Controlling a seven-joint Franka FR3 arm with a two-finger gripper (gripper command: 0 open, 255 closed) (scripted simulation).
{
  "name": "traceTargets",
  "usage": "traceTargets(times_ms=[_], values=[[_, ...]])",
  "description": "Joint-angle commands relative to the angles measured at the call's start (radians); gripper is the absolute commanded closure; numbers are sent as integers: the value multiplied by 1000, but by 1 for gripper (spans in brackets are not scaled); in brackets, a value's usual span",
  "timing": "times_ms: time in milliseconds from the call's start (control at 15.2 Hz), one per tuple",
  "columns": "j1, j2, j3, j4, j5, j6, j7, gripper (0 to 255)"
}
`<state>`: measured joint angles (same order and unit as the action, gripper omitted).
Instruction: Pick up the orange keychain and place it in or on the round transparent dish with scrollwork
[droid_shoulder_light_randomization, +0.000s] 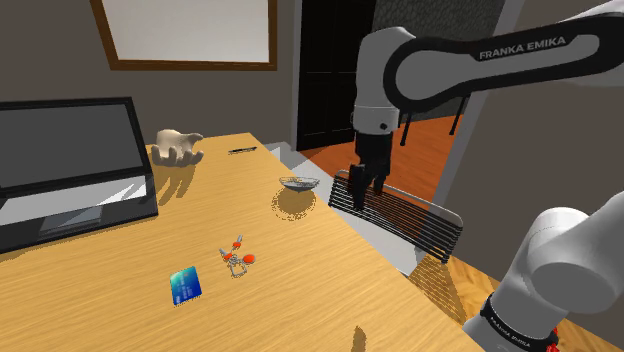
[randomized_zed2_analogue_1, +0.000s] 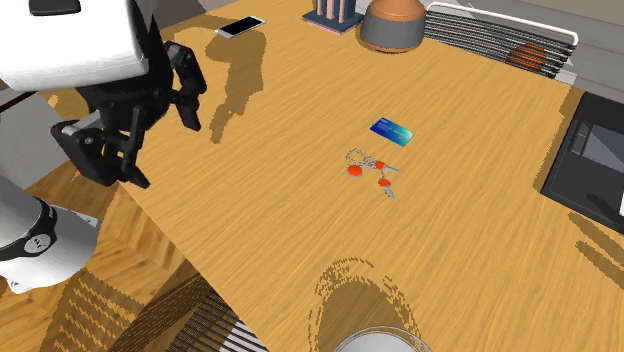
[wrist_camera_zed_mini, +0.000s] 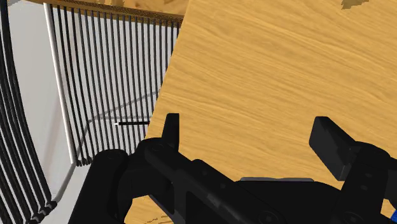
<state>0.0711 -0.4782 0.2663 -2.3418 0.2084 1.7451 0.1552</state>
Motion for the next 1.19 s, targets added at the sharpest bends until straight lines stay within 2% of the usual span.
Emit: traceTargets(times_ms=[0,330,660,1122], values=[[4,87,41,45,-4,53,41,0],[10,272,119,160,-52,139,138,0],[29,472,177,306,-143,193,251,0],[111,767,201,574,-311,200,403,0]])
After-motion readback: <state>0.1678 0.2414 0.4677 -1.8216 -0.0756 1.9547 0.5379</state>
